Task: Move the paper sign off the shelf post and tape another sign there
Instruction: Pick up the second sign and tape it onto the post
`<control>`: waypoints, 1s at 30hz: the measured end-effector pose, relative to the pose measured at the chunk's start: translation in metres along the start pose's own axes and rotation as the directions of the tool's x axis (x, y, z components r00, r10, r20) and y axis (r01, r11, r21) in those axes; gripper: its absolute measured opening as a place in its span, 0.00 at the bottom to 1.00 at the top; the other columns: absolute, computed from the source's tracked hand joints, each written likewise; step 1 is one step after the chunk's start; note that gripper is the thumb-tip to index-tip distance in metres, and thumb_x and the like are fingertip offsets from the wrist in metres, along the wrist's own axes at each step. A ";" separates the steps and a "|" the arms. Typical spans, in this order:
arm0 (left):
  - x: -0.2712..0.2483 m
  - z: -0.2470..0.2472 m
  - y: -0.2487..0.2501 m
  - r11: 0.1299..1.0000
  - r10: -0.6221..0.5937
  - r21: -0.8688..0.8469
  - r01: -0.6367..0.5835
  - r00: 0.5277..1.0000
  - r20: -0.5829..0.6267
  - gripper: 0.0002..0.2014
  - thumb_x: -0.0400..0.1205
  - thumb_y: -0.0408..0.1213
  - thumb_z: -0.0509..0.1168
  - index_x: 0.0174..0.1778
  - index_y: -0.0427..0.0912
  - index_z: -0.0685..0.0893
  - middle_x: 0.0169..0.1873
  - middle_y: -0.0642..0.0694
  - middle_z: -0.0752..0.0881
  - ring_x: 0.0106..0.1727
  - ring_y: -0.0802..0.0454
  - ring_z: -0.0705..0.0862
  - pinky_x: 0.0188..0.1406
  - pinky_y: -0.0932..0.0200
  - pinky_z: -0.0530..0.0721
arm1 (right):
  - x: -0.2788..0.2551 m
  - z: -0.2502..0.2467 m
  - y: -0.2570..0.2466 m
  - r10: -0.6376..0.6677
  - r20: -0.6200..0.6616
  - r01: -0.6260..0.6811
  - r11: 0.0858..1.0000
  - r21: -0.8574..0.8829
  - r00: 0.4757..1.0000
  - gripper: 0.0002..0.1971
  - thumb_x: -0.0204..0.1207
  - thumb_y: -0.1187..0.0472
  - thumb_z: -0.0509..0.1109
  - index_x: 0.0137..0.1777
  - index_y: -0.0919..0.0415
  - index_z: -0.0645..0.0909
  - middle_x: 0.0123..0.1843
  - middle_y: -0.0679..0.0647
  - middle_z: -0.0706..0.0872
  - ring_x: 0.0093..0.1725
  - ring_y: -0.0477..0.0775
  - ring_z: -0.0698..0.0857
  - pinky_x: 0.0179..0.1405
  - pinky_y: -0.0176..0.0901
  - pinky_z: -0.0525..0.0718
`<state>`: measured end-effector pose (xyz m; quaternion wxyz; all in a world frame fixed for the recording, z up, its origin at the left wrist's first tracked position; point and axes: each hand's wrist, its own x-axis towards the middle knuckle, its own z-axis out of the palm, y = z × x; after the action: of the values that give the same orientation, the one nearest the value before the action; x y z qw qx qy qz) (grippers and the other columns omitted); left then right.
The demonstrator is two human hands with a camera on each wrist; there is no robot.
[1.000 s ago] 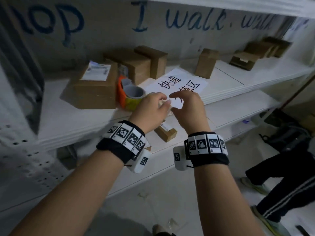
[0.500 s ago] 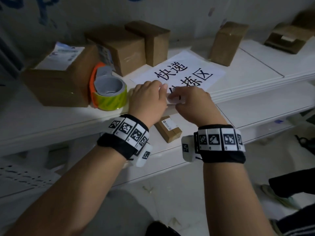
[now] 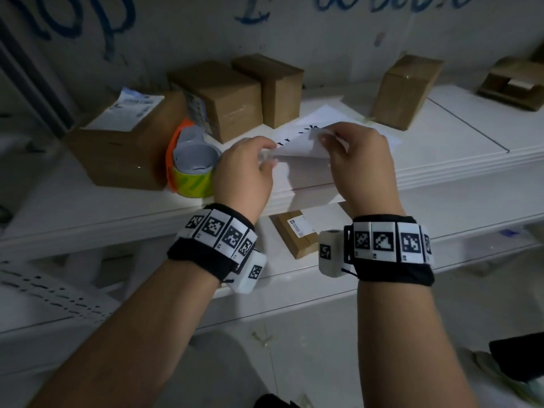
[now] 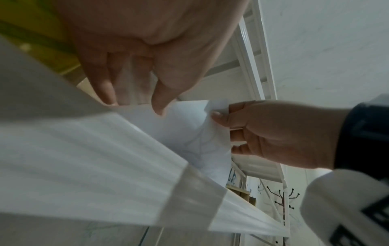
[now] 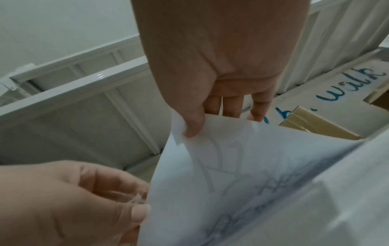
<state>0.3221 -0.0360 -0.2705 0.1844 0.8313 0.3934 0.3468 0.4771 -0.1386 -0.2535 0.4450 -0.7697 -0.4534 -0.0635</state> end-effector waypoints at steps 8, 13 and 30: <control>0.019 -0.027 0.027 0.856 -0.328 -0.462 0.233 0.935 -0.136 0.27 0.85 0.47 0.74 0.81 0.49 0.77 0.70 0.52 0.85 0.66 0.59 0.86 0.53 0.69 0.87 | 0.009 -0.009 -0.018 -0.013 -0.092 0.025 0.991 0.129 0.996 0.13 0.91 0.58 0.66 0.68 0.54 0.90 0.62 0.49 0.94 0.63 0.53 0.90 0.65 0.52 0.88; 0.034 -0.058 0.047 0.311 -0.435 -0.703 0.639 0.754 0.493 0.51 0.63 0.61 0.88 0.81 0.47 0.78 0.70 0.40 0.86 0.61 0.44 0.92 0.57 0.46 0.95 | 0.007 -0.015 -0.041 -0.016 -0.091 0.028 0.991 0.131 0.996 0.10 0.88 0.55 0.71 0.64 0.45 0.91 0.61 0.40 0.94 0.63 0.46 0.90 0.61 0.48 0.88; 0.002 -0.117 0.019 0.643 -0.443 -0.659 0.389 0.892 0.094 0.14 0.91 0.29 0.60 0.63 0.44 0.90 0.53 0.44 0.94 0.52 0.45 0.95 0.42 0.50 0.95 | -0.026 -0.005 -0.108 0.035 0.333 -0.061 0.996 0.068 0.942 0.16 0.91 0.46 0.64 0.69 0.50 0.88 0.66 0.50 0.91 0.66 0.53 0.88 0.70 0.57 0.86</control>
<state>0.2483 -0.0423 -0.1777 0.5264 0.5840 0.4312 0.4426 0.3826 -0.1377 -0.1961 0.3931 -0.7625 -0.5051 0.0951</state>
